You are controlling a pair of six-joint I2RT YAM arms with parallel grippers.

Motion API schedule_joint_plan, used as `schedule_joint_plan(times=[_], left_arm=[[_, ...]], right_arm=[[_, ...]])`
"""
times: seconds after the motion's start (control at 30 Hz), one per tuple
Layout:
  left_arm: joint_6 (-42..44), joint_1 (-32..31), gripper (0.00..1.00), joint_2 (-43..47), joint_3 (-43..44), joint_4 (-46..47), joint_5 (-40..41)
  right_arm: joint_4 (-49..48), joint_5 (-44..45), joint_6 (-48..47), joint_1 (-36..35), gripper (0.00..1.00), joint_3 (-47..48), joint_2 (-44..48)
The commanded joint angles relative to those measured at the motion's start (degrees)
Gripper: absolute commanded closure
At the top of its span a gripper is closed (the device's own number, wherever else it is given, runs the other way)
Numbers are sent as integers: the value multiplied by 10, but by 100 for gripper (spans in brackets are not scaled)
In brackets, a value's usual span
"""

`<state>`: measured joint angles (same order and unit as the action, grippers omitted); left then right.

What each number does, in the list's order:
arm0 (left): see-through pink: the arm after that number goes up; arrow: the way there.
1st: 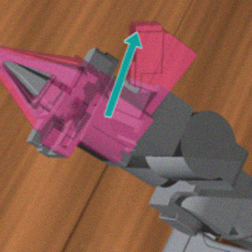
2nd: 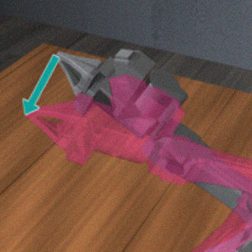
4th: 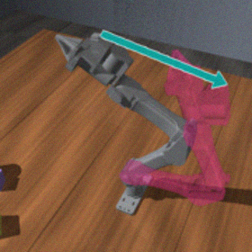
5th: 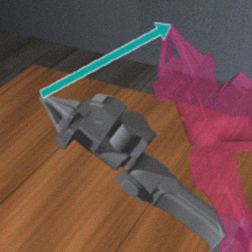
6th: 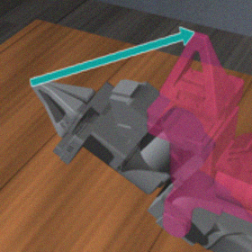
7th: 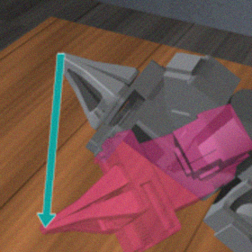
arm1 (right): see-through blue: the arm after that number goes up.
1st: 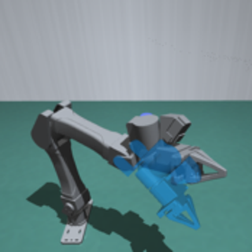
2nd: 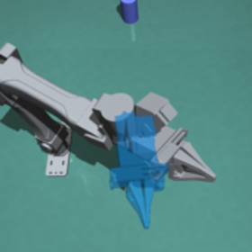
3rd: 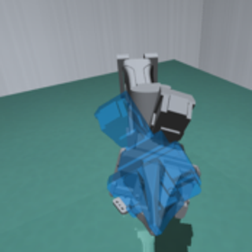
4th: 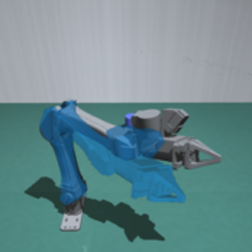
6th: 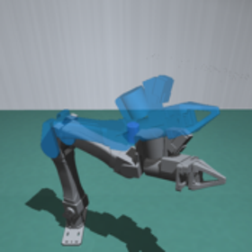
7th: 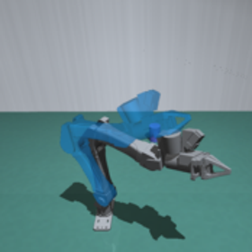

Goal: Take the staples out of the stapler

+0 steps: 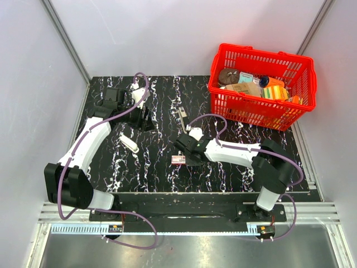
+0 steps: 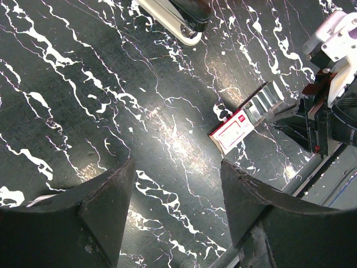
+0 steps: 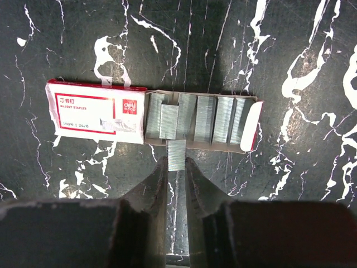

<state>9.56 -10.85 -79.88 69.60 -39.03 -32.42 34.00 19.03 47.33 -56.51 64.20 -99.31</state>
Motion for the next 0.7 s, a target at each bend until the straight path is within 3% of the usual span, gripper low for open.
schedule_joint_plan(times=[0.0,0.67], left_arm=[[10,-1,34,23,-3,11,9],[12,-2,34,26,-3,11,8]], right_arm=[[5,6,-4,11,94,15,1],[9,-10,-8,24,92,23,-17]])
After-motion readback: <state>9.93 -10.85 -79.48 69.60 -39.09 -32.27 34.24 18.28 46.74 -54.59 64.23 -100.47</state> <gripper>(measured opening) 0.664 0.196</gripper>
